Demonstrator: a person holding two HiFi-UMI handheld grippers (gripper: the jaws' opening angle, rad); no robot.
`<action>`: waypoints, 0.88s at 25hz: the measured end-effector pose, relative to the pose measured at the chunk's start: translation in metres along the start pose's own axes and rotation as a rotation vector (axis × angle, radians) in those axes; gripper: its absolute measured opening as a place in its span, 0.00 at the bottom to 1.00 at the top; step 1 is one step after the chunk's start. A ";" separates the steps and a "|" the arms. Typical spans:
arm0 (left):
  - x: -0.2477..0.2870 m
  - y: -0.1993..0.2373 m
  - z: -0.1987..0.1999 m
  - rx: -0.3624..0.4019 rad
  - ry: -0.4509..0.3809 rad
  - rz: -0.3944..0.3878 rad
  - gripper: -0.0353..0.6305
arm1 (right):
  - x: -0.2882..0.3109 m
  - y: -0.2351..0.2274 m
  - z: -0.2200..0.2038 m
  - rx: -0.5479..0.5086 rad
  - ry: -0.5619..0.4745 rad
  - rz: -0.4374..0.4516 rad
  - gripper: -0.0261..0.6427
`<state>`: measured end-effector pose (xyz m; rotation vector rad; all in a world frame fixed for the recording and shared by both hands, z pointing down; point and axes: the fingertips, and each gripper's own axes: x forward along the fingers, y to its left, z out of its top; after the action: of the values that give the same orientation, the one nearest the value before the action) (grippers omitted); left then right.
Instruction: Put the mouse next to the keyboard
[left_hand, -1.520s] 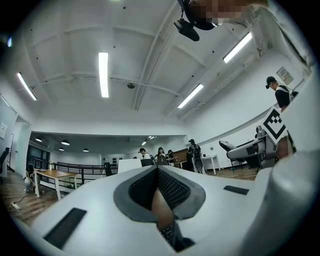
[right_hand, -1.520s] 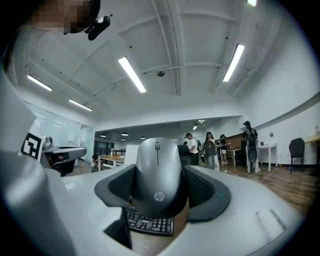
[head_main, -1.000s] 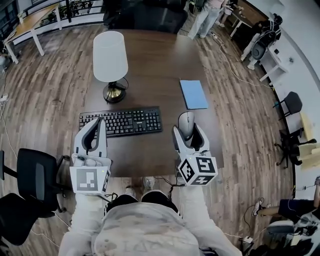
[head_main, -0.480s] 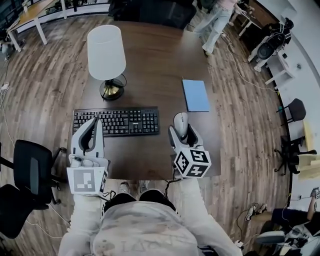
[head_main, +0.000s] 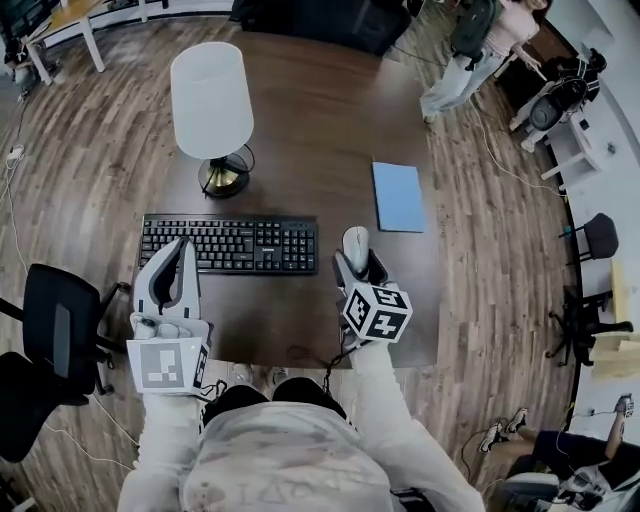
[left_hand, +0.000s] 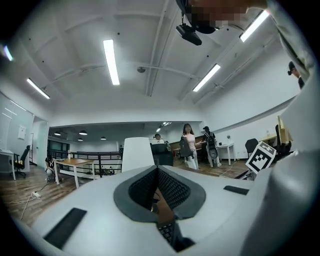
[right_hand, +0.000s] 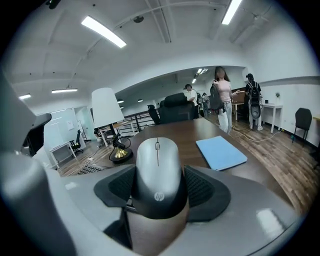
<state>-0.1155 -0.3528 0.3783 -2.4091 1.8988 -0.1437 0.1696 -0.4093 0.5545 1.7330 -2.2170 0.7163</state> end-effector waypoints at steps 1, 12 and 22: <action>0.000 0.001 -0.001 0.001 0.004 0.008 0.06 | 0.005 -0.002 -0.003 0.006 0.013 0.000 0.50; 0.000 0.011 -0.009 0.006 0.043 0.079 0.06 | 0.049 -0.030 -0.035 0.046 0.161 -0.038 0.50; -0.007 0.020 -0.013 0.013 0.068 0.124 0.06 | 0.077 -0.049 -0.063 0.033 0.283 -0.102 0.50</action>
<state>-0.1385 -0.3505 0.3889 -2.2980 2.0627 -0.2327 0.1883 -0.4507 0.6558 1.6304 -1.9250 0.9153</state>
